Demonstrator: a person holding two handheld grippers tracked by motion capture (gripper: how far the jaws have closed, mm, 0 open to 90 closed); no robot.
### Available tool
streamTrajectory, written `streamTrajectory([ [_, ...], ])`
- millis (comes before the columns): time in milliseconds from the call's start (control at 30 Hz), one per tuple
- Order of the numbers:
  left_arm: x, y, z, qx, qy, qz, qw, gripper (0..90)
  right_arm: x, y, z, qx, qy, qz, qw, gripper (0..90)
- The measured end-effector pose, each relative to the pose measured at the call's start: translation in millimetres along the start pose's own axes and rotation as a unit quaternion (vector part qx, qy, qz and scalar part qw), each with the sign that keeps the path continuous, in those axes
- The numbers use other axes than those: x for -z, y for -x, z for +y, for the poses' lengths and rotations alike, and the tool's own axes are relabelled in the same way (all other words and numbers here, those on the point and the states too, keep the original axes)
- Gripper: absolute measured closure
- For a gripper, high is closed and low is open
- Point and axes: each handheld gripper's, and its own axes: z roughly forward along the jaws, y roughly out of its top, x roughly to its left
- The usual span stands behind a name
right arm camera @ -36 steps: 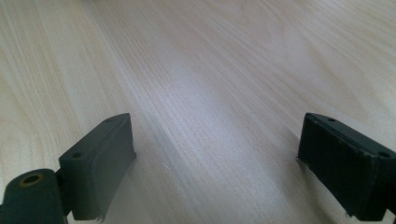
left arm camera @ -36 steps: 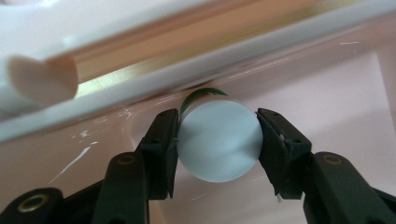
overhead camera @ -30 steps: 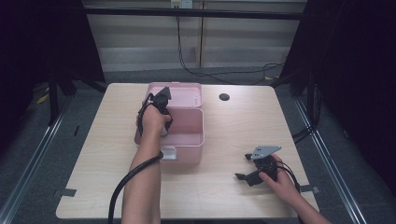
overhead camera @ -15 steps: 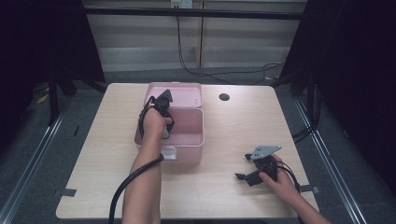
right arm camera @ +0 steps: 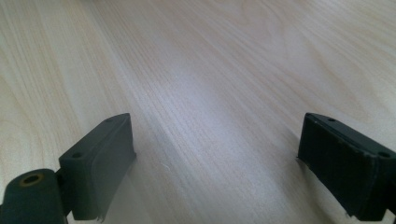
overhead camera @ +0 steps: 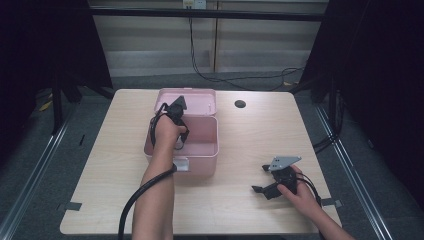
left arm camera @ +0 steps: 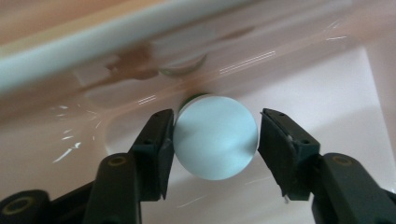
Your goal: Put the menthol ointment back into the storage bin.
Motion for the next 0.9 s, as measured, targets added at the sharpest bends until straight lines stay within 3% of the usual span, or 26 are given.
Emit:
streamTrajectory([
  [100,-0.3,-1.5,-1.9,-0.003,-0.008,0.001,1.0,44.1,0.0,0.0,0.0,0.0,0.0,0.0,1.0,9.8],
  [233,2.1,-2.2,-3.0,0.005,0.0,-0.003,1.0,42.5,0.1,0.0,0.0,0.0,0.0,0.0,1.0,9.9],
  [900,37.7,-2.7,-3.1,-0.001,0.013,-0.017,0.9998,26.5,0.0,0.1,0.0,0.001,0.0,0.0,1.0,9.9],
])
